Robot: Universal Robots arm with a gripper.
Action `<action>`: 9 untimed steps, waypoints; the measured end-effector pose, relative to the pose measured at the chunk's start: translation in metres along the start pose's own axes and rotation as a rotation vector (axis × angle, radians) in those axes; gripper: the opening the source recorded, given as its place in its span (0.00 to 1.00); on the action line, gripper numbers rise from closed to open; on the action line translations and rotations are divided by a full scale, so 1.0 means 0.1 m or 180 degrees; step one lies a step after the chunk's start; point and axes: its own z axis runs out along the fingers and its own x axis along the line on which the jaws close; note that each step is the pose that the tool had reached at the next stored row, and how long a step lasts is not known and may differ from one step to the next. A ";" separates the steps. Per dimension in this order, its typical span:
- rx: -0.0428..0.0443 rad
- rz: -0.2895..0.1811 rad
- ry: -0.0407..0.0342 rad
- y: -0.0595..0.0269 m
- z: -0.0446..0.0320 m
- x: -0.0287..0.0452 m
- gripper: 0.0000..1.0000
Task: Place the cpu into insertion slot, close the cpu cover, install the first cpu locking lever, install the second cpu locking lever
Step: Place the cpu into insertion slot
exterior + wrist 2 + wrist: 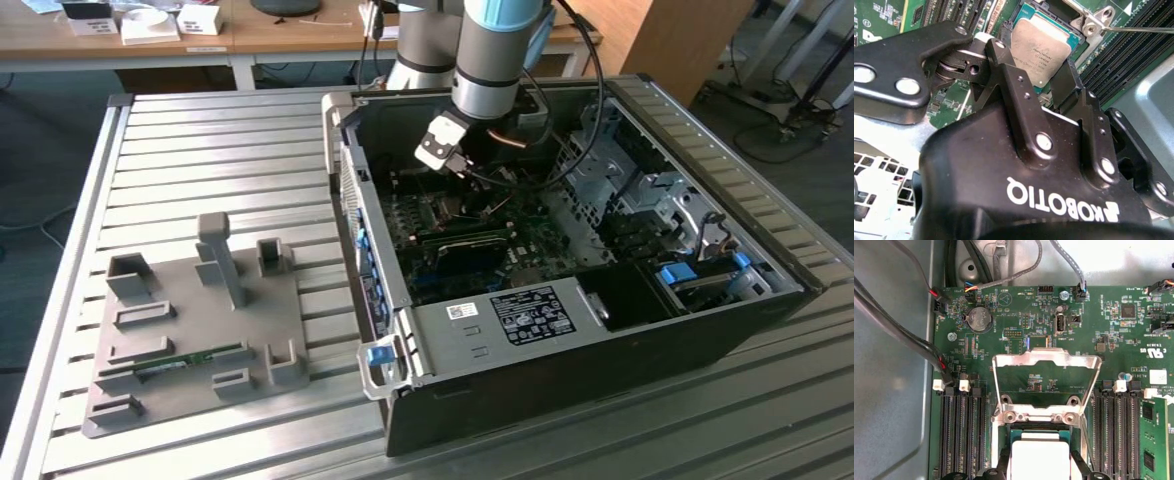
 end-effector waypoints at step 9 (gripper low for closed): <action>0.0000 0.0001 0.0000 0.000 0.000 0.008 0.54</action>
